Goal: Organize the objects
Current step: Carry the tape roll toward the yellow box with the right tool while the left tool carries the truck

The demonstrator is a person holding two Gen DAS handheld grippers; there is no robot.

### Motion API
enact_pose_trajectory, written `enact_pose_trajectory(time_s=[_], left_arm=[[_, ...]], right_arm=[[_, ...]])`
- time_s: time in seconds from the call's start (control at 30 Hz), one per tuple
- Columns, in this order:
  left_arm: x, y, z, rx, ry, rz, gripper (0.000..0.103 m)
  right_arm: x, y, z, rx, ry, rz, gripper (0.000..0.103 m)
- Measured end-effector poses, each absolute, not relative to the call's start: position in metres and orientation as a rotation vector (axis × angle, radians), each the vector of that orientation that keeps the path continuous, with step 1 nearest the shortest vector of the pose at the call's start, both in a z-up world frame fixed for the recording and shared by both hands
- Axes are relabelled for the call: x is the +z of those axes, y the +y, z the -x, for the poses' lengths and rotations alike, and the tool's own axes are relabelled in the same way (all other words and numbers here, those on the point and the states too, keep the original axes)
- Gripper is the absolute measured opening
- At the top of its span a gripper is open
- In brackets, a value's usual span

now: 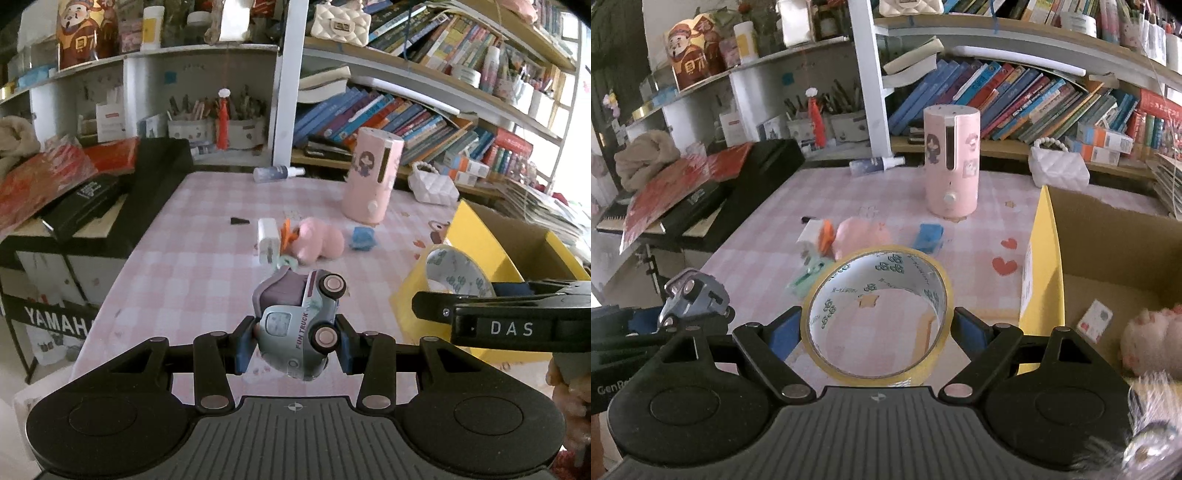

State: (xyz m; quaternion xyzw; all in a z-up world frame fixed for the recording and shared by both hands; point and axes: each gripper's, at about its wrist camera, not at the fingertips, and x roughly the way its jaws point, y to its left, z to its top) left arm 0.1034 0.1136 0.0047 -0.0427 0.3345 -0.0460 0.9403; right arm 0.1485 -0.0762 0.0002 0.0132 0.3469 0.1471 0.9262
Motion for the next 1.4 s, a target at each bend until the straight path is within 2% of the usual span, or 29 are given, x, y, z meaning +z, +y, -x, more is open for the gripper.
enact_pose_trajectory(time_s=[0.7,1.4], left_arm=[[-0.004,0.095,-0.014,-0.245,0.744,-0.01,0.042],[0.006,0.028,0.013,-0.485,0.68,-0.115,0.042]], right_arm=[[-0.021,-0.094,-0.027,0.169,0.782,-0.14,0.084],[-0.019,-0.161,0.049,-0.091,0.755,-0.26,0.084]])
